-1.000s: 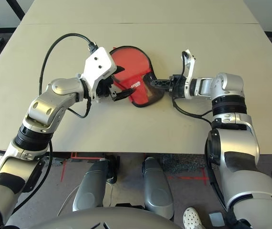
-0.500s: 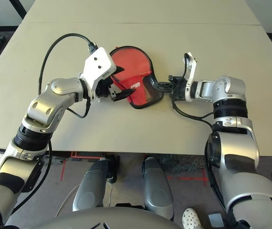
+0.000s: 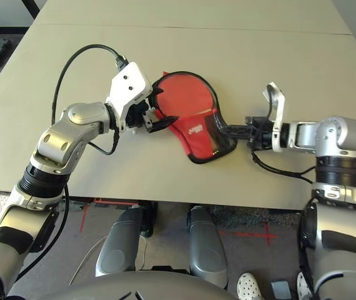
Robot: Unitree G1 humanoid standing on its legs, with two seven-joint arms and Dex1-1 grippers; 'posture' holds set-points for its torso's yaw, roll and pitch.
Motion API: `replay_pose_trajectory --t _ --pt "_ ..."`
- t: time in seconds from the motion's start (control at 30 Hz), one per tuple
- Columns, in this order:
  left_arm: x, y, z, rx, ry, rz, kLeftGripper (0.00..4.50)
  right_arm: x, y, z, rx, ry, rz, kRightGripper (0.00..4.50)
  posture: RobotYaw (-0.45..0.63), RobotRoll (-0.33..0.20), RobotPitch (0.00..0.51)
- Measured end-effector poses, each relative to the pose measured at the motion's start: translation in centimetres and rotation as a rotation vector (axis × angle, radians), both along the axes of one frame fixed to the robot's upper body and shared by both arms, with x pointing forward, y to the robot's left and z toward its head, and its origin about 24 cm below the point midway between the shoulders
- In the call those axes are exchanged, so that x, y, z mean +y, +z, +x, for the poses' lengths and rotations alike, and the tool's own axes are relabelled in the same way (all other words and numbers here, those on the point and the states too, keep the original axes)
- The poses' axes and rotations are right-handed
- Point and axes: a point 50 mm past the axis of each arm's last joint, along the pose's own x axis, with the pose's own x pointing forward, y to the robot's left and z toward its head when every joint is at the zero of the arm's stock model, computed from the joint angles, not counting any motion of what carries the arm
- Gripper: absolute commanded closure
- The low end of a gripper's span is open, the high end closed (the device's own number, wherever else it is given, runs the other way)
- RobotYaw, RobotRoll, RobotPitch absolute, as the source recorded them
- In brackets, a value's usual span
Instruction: Store the ping-pong paddle in its case and zip it.
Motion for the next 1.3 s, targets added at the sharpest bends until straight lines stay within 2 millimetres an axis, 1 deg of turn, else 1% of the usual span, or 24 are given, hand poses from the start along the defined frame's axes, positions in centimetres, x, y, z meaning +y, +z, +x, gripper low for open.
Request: replay_pose_trajectory --t 0.1,0.2,0.27,0.37,0.47,0.6,0.77,0.87,0.93,1.0,1.03,1.13,1.17,1.2,1.3 --pt "-0.1 0.0 0.0 -0.005 -0.008 -0.005 0.00 -1.2 0.1 -1.2 0.009 -0.019 -0.013 4.46 -0.03 0.000 0.266" --pt "-0.4 0.1 0.0 -0.007 -0.019 -0.013 0.00 -2.0 0.2 -2.2 0.020 -0.031 -0.012 4.46 -0.04 0.000 0.266" --pt "-0.5 0.1 0.0 -0.005 -0.024 -0.016 0.00 -2.1 0.3 -2.5 0.020 -0.026 -0.010 4.46 -0.05 0.000 0.268" --pt "-0.5 0.0 0.1 -0.001 -0.028 -0.018 0.00 -2.8 0.4 -4.1 0.040 -0.027 -0.014 4.46 -0.06 0.000 0.268" --pt "-0.5 -0.2 0.3 0.006 -0.029 -0.018 0.00 -3.0 0.7 -5.1 0.036 -0.014 -0.010 4.46 -0.07 0.000 0.270" --pt "-0.7 -0.1 0.2 -0.002 -0.041 -0.023 0.00 -2.6 0.4 -5.9 0.041 0.015 0.004 4.46 -0.07 0.000 0.270" --pt "-0.9 -0.1 0.2 -0.005 -0.047 -0.029 0.00 -2.3 0.3 -6.4 0.039 0.022 0.004 4.46 -0.07 0.000 0.268" --pt "-0.8 -0.2 0.3 -0.001 -0.046 -0.029 0.00 -2.2 0.4 -6.2 0.026 0.017 -0.018 4.46 -0.07 0.000 0.268" --pt "-0.8 -0.3 0.4 0.005 -0.046 -0.027 0.00 -2.3 0.7 -5.7 0.006 0.001 -0.035 4.46 -0.08 0.000 0.263" --pt "-0.8 -0.4 0.5 0.011 -0.045 -0.025 0.00 -2.5 1.3 -5.1 -0.021 -0.007 -0.040 3.96 -0.08 0.000 0.263" --pt "-0.8 -0.5 0.5 0.012 -0.044 -0.025 0.00 -2.5 1.6 -4.8 -0.033 -0.004 -0.048 3.83 -0.08 0.000 0.263" --pt "-0.8 -0.5 0.5 0.011 -0.046 -0.026 0.00 -2.4 2.4 -3.9 -0.064 0.016 -0.055 2.75 -0.06 0.000 0.263" --pt "-0.8 -0.5 0.5 0.011 -0.046 -0.026 0.00 -2.3 2.7 -3.7 -0.074 0.027 -0.063 2.46 -0.06 0.000 0.263" --pt "-0.8 -0.5 0.5 0.010 -0.045 -0.026 0.00 -2.4 3.0 -3.5 -0.088 0.033 -0.069 2.04 -0.06 0.000 0.262" --pt "-0.8 -0.4 0.5 0.009 -0.043 -0.023 0.00 -2.8 3.5 -3.3 -0.099 0.045 -0.087 0.95 -0.05 0.000 0.262"
